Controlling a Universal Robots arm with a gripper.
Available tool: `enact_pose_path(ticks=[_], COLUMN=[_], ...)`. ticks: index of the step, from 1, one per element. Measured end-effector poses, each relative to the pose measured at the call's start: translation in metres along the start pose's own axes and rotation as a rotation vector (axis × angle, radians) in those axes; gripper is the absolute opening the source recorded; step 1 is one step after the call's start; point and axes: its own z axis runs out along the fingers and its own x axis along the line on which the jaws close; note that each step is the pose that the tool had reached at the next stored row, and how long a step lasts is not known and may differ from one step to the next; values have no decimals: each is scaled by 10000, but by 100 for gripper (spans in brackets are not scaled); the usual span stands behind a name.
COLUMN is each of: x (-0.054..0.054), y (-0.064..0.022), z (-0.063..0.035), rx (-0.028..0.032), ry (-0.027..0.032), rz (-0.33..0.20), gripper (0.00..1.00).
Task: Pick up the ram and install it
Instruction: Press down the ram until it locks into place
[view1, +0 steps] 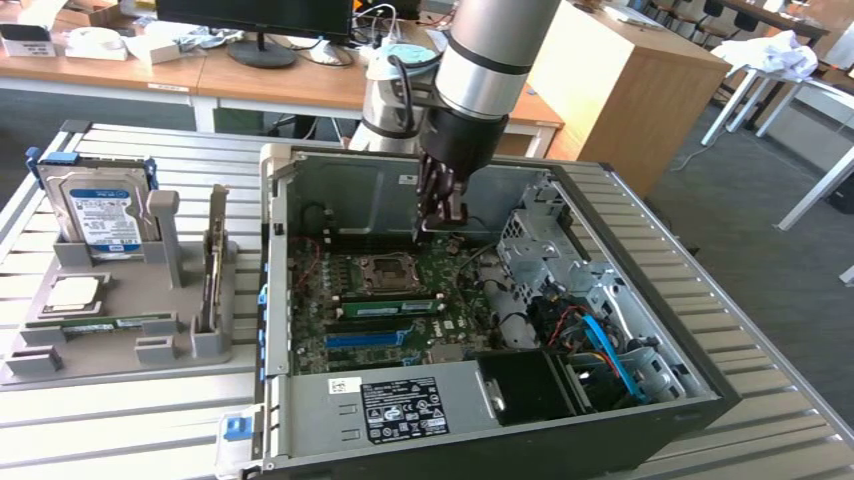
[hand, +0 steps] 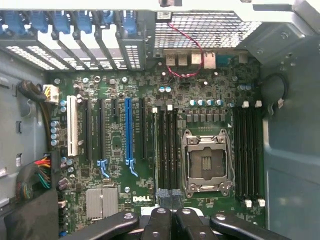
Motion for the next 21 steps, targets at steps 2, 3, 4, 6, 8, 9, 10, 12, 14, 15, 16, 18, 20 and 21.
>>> enact_pose_path(ticks=[2,3,4,6,8,9,10,12,14,15,16,18,20,21], x=[0,0,0,0,0,0,0,0,0,0,0,0,0,0], y=[0,0,0,0,0,0,0,0,0,0,0,0,0,0], z=[0,0,0,0,0,0,0,0,1,1,1,2,3,3], rx=[10,15,20,31,40,46,51,64,78,87,95,112,129,137], ry=[-7,-11,-15,-23,-30,-34,-38,-48,-59,-66,-73,-86,-100,-105], rz=[205,305,399,604,797,901,1011,1259,1545,1711,1884,2215,2564,2728], gripper=[10,10,10,10,10,10,10,10,10,10,10,10,10,10])
